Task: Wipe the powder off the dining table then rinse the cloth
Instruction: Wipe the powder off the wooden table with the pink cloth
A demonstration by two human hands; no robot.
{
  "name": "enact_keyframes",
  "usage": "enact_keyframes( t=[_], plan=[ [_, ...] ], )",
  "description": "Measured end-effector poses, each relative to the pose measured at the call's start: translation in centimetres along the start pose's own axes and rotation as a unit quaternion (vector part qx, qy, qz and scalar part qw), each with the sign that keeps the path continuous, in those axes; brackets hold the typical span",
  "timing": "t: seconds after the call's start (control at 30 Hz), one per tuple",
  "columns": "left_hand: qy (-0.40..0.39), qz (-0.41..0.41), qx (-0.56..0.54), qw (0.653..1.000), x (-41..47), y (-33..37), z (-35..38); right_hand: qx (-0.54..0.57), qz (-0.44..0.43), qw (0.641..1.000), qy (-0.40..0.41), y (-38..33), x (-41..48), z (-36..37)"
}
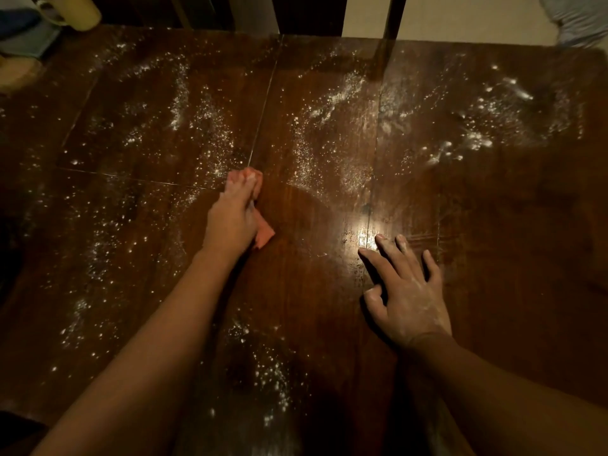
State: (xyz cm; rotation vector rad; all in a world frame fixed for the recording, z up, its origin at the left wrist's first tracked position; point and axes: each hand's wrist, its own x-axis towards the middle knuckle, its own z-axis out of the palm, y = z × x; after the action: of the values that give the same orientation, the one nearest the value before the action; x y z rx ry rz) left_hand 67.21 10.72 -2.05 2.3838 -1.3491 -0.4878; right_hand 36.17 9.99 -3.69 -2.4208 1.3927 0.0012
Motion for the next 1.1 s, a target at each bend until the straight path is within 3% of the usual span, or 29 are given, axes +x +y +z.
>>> enact_keyframes(
  t=[0.07, 0.13, 0.2, 0.27, 0.37, 0.43, 0.53, 0.6, 0.67, 0.77, 0.9, 0.97, 1.0, 1.1],
  plan=[
    [0.035, -0.034, 0.033, 0.998, 1.3, 2.5, 1.4, 0.004, 0.008, 1.000, 0.004, 0.0, 0.1, -0.1],
    [0.021, 0.002, 0.039, 0.999, 1.0, 5.6, 2.8, 0.013, 0.022, 1.000, 0.003, -0.1, 0.1, -0.2],
    [-0.044, 0.113, 0.038, 0.992, -0.8, 8.1, 3.9, 0.012, 0.034, 0.999, 0.003, -0.1, 0.2, -0.3],
    [-0.138, 0.234, 0.018, 0.962, -2.9, 8.5, 4.0, 0.005, 0.043, 0.999, 0.006, -0.1, 0.1, -0.4],
    [-0.222, 0.305, -0.050, 0.925, -3.9, 4.9, 2.7, 0.002, 0.049, 0.999, 0.007, -0.1, 0.1, -0.4],
    [-0.205, 0.259, -0.067, 0.942, -3.0, 2.3, 1.4, 0.002, 0.050, 0.999, 0.007, -0.2, 0.2, -0.4],
    [-0.064, 0.101, -0.050, 0.992, -0.2, 2.6, 0.6, 0.007, 0.049, 0.999, 0.005, -0.1, 0.3, -0.4],
    [-0.023, 0.032, -0.009, 0.999, 1.4, 5.2, 1.6, 0.009, 0.049, 0.999, 0.004, -0.1, 0.2, -0.4],
    [-0.033, 0.046, 0.003, 0.998, 2.3, 8.3, 3.1, 0.008, 0.050, 0.999, 0.003, -0.2, 0.2, -0.4],
    [-0.100, 0.158, -0.006, 0.982, 2.3, 11.9, 5.1, 0.003, 0.047, 0.999, 0.005, -0.1, 0.3, -0.3],
    [-0.246, 0.312, 0.003, 0.918, 0.5, 12.0, 5.3, -0.001, 0.048, 0.999, 0.001, 0.0, 0.4, 0.0],
    [-0.281, 0.288, -0.046, 0.914, 0.5, 9.4, 4.2, 0.002, 0.048, 0.999, 0.006, -0.1, 0.4, 0.0],
    [-0.267, 0.244, -0.076, 0.929, 0.9, 8.1, 3.5, 0.005, 0.047, 0.999, 0.007, -0.2, 0.4, 0.0],
    [-0.114, 0.093, -0.089, 0.985, 2.5, 6.8, 2.9, 0.009, 0.044, 0.999, 0.013, -0.1, 0.4, 0.0]
  ],
)
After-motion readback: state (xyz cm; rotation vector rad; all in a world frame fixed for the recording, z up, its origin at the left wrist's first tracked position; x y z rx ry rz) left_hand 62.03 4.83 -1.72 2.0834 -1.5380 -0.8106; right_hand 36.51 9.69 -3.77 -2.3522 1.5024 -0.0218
